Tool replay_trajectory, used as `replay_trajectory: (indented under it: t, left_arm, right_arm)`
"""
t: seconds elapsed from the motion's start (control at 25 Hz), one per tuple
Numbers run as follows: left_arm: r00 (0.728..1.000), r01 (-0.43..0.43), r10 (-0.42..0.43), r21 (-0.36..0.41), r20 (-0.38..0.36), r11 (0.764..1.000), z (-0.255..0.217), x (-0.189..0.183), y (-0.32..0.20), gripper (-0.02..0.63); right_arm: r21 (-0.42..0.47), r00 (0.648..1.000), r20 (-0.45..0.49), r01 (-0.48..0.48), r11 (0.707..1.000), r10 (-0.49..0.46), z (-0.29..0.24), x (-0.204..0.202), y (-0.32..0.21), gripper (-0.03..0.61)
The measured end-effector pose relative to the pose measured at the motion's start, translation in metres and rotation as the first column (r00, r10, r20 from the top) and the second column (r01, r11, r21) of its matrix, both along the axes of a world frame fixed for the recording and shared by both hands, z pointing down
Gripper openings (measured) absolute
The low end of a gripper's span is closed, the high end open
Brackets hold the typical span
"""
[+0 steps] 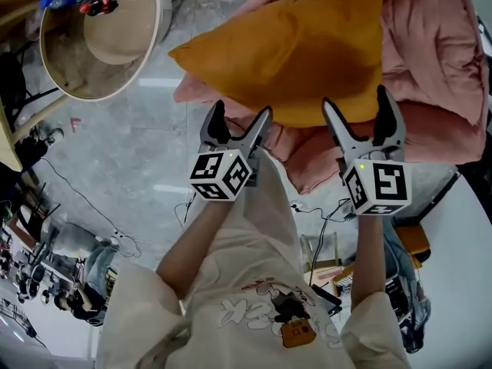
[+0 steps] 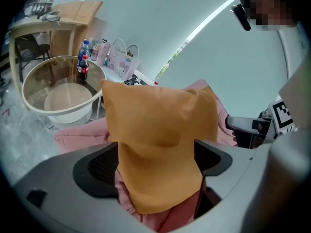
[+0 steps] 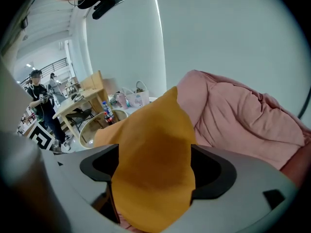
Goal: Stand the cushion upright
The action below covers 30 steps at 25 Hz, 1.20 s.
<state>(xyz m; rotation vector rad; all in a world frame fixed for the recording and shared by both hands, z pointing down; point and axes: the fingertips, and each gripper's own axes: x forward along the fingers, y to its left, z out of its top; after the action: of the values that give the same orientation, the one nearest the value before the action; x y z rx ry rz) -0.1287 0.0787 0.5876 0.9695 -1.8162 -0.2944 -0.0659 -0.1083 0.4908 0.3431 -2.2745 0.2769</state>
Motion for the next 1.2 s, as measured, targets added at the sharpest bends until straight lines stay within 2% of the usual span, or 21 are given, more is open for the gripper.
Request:
replay_trajectory:
  t: [0.12,0.4,0.52,0.8,0.88,1.0,1.2]
  left_arm:
    - [0.999,0.011,-0.012,-0.022,-0.034,1.0,0.016,0.004,0.0,0.537]
    - [0.997,0.032,-0.032,-0.002,-0.064,0.999,0.03,0.004,-0.005,0.594]
    - [0.996,0.048,-0.047,0.006,-0.071,0.999,0.041,-0.001,-0.007,0.595]
    - [0.999,0.012,-0.012,-0.005,-0.049,1.0,0.051,-0.004,-0.019,0.592]
    - [0.999,-0.003,0.003,0.004,-0.051,1.0,0.051,-0.005,-0.022,0.547]
    - [0.999,-0.016,0.016,0.005,-0.047,1.0,0.049,-0.005,-0.025,0.501]
    - [0.998,-0.038,0.037,-0.013,-0.047,0.999,0.045,0.0,-0.033,0.38]
  right_arm:
    - [0.004,1.0,-0.002,0.009,1.0,-0.009,0.008,0.0,-0.002,0.472]
    - [0.013,0.999,-0.025,0.02,1.0,-0.019,0.025,-0.004,-0.008,0.553]
    - [0.024,0.999,-0.044,0.022,0.999,-0.021,0.037,-0.005,-0.011,0.572]
    - [0.042,0.996,-0.072,0.052,0.998,-0.049,0.051,-0.01,-0.013,0.571]
    - [0.048,0.996,-0.08,0.04,0.998,-0.036,0.054,-0.011,-0.016,0.566]
    - [0.052,0.995,-0.1,0.017,0.999,-0.012,0.057,-0.014,-0.018,0.526]
    - [0.03,0.994,-0.107,-0.022,0.999,0.025,0.063,-0.011,-0.015,0.362]
